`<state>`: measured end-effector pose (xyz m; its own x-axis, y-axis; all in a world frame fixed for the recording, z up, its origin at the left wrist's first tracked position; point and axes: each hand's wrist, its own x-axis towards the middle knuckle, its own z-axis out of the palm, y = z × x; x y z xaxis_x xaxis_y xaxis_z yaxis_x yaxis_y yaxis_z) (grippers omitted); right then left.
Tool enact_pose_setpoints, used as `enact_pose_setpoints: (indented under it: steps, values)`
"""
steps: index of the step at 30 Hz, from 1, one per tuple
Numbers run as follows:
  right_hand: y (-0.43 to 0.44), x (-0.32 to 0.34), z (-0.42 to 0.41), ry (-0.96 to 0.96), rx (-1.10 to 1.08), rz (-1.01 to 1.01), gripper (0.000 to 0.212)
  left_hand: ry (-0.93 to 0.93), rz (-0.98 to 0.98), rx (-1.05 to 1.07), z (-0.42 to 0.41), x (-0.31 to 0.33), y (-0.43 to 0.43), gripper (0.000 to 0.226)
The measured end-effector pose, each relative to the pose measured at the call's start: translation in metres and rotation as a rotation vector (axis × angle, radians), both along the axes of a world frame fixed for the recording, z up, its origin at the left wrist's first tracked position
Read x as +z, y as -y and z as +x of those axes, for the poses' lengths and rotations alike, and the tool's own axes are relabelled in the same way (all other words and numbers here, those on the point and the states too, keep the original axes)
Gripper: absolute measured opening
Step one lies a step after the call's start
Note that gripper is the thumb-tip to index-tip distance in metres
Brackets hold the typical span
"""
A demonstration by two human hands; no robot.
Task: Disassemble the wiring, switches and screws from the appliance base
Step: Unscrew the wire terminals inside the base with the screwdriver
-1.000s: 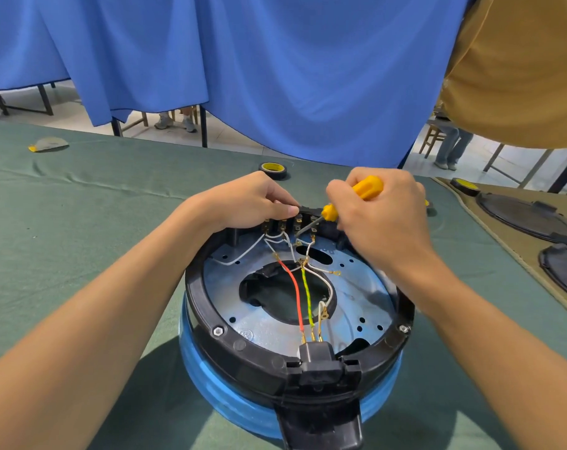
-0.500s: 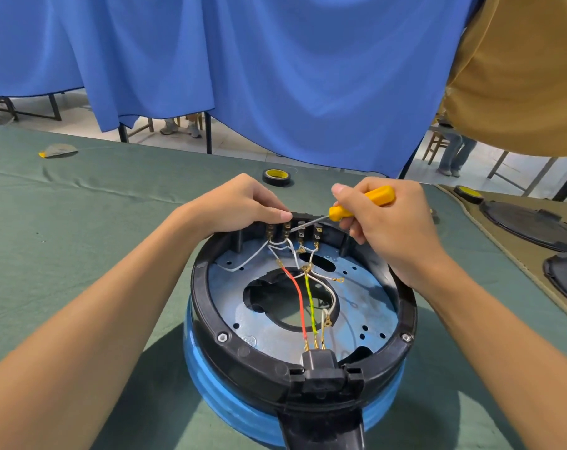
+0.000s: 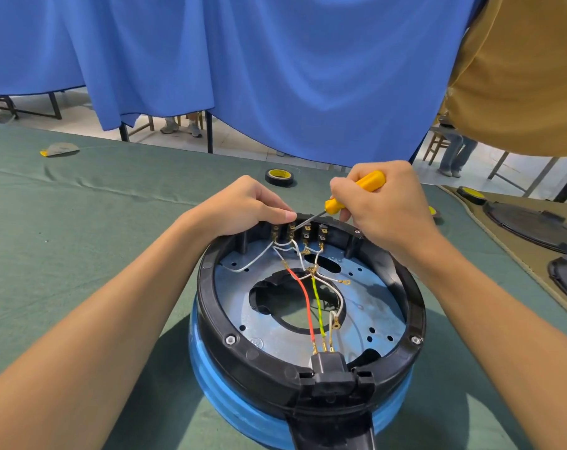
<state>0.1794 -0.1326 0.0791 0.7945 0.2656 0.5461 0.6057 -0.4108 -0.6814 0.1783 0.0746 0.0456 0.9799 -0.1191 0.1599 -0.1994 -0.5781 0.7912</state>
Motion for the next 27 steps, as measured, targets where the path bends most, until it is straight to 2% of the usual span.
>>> enact_pose_setpoints:
  steps: [6, 9, 12, 15, 18, 20, 22, 24, 27]
  values:
    - [-0.009, 0.013, 0.033, -0.475, 0.032, 0.244, 0.039, 0.01, 0.007, 0.006, 0.001, 0.0, -0.001, 0.019]
    - [-0.012, 0.016, 0.049, -0.68, -0.004, 0.239, 0.033, 0.007, 0.001, -0.005, 0.0, 0.0, -0.001, 0.017]
    - [-0.015, 0.016, 0.057, -0.79, -0.019, 0.187, 0.03, 0.014, 0.006, -0.013, -0.001, 0.002, 0.0, 0.017]
    - [-0.016, 0.016, 0.053, -0.743, 0.002, 0.219, 0.031, 0.014, 0.007, -0.013, -0.001, 0.002, 0.001, 0.017]
    - [-0.012, 0.014, 0.04, -0.523, 0.08, 0.255, 0.036, 0.016, -0.003, -0.014, -0.001, 0.0, 0.0, 0.017]
    - [-0.006, 0.008, 0.027, -0.341, 0.09, 0.193, 0.033, 0.017, -0.009, -0.011, 0.0, 0.0, 0.0, 0.016]
    - [0.002, 0.0, 0.017, -0.239, 0.08, 0.151, 0.031, 0.013, -0.008, -0.011, 0.001, -0.001, 0.0, 0.016]
    - [0.009, -0.006, 0.012, -0.225, 0.084, 0.149, 0.029, 0.016, -0.002, -0.008, 0.001, -0.001, 0.0, 0.016]
    - [0.01, -0.008, 0.017, -0.309, 0.086, 0.203, 0.029, 0.019, 0.006, -0.007, 0.001, -0.001, 0.0, 0.015]
